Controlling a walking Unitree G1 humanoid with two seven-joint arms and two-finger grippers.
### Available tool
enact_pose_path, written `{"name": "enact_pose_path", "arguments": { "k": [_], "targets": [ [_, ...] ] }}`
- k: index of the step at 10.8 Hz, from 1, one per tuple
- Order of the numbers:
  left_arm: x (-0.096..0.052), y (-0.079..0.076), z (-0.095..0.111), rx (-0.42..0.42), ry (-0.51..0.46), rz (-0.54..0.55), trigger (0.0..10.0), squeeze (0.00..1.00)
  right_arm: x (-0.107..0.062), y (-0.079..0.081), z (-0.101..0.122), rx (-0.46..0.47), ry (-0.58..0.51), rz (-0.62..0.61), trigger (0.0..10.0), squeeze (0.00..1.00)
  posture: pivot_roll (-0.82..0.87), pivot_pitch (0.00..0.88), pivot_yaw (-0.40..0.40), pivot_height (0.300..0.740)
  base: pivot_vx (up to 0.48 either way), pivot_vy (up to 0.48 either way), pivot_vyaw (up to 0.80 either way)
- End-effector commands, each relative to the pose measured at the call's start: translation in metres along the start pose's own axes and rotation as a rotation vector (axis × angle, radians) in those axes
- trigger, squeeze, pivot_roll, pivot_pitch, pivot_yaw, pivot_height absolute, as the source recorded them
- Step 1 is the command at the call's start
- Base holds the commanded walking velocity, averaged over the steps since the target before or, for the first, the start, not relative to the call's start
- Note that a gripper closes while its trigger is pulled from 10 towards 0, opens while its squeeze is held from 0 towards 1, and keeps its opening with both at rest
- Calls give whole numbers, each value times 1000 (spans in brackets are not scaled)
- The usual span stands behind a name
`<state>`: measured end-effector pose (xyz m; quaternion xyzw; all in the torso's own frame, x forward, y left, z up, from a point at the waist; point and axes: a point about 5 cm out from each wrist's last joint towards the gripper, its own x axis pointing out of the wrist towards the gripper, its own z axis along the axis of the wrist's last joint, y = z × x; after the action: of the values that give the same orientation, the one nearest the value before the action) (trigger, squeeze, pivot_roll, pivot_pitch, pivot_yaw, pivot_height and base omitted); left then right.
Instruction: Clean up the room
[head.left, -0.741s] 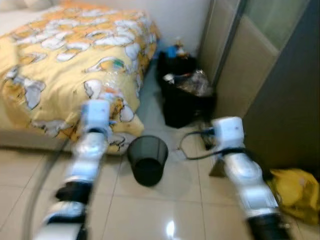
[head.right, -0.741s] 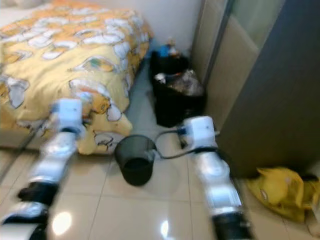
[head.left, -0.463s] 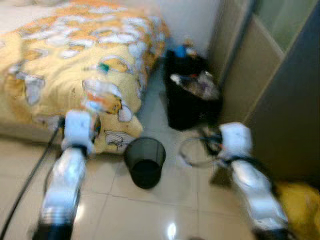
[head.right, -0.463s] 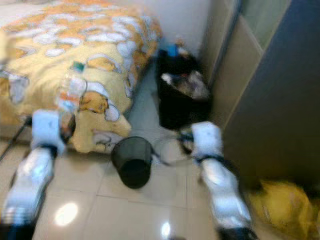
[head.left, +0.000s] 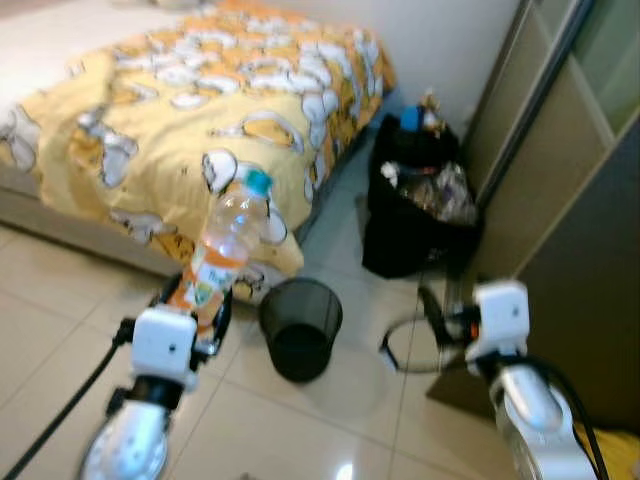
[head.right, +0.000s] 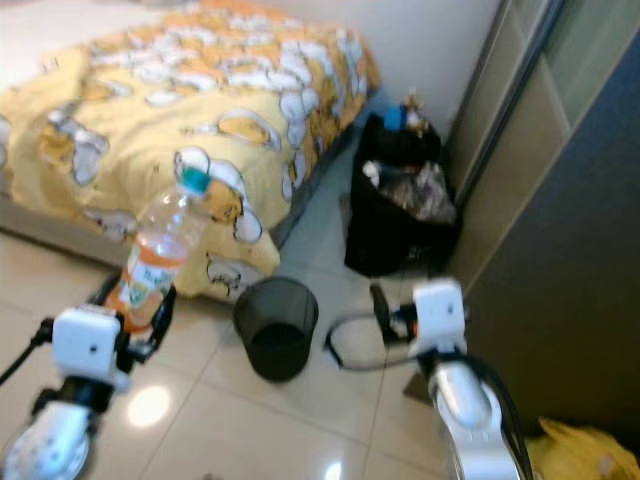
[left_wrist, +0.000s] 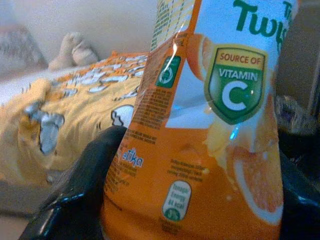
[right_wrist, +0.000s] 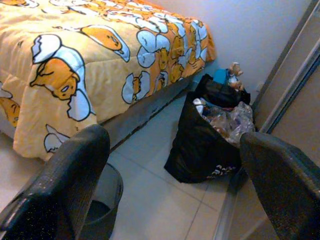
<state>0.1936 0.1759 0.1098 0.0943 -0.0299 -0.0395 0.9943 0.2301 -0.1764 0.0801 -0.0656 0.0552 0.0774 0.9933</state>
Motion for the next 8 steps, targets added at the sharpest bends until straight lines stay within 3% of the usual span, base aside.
{"name": "enact_pose_path", "arguments": {
  "k": [1, 2, 3, 5, 8],
  "targets": [
    [10, 8, 7, -46, -1, 52, 10000, 0, 9, -1, 4, -15, 11, 7, 10000, 0, -110, 0, -29, 740, 386, 0, 0],
    [16, 12, 2, -63, 29, 71, 10000, 0, 16, -2, 3, -28, 30, 2, 10000, 0, -113, 0, -26, 740, 450, 0, 744],
    [34, 18, -4, -96, 58, 68, 10000, 0, 28, 1, 7, 1, 35, 3, 10000, 0, -122, 0, -13, 740, 480, 0, 688],
    [64, 28, 4, -70, 39, 65, 10000, 0, 40, 7, 14, -17, 25, 27, 10000, 0, -141, 0, -1, 740, 480, 0, 553],
    [76, 28, 1, -71, 69, 38, 10000, 0, 44, 7, 19, -8, 6, 18, 10000, 0, -159, 11, 6, 740, 480, 0, 0]
  ]
}}
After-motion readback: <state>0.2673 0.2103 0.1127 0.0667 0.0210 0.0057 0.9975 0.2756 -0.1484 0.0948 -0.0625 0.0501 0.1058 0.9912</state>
